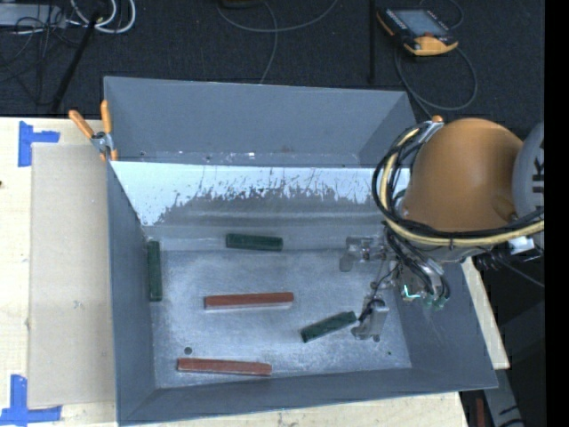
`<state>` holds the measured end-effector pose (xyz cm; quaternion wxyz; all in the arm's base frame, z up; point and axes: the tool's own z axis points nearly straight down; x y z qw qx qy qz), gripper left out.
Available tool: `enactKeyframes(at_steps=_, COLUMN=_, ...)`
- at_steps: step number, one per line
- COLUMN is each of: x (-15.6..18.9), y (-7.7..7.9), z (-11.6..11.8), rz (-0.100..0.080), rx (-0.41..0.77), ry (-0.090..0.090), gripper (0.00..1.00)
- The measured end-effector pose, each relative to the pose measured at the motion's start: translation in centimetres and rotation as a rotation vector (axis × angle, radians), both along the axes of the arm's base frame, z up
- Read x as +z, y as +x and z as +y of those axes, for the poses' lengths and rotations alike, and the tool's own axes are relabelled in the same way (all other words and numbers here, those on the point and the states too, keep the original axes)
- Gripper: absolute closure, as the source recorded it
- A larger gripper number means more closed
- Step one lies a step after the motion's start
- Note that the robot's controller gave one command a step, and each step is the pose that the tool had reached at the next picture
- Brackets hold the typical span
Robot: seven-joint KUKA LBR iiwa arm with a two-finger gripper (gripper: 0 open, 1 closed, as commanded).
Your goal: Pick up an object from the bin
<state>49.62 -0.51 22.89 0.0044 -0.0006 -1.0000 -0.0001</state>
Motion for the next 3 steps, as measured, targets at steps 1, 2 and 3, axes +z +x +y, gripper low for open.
enactKeyframes(at_steps=1, x=-15.7, y=-0.6, z=-0.4, rz=-0.007, rx=0.290, ry=0.002, gripper=0.00)
enactKeyframes(at_steps=2, x=-15.5, y=-0.6, z=-0.4, rz=-0.008, rx=0.290, ry=0.001, gripper=1.00)
enactKeyframes(at_steps=3, x=-1.9, y=2.5, z=-5.1, rz=-0.018, rx=0.247, ry=-0.002, gripper=1.00)
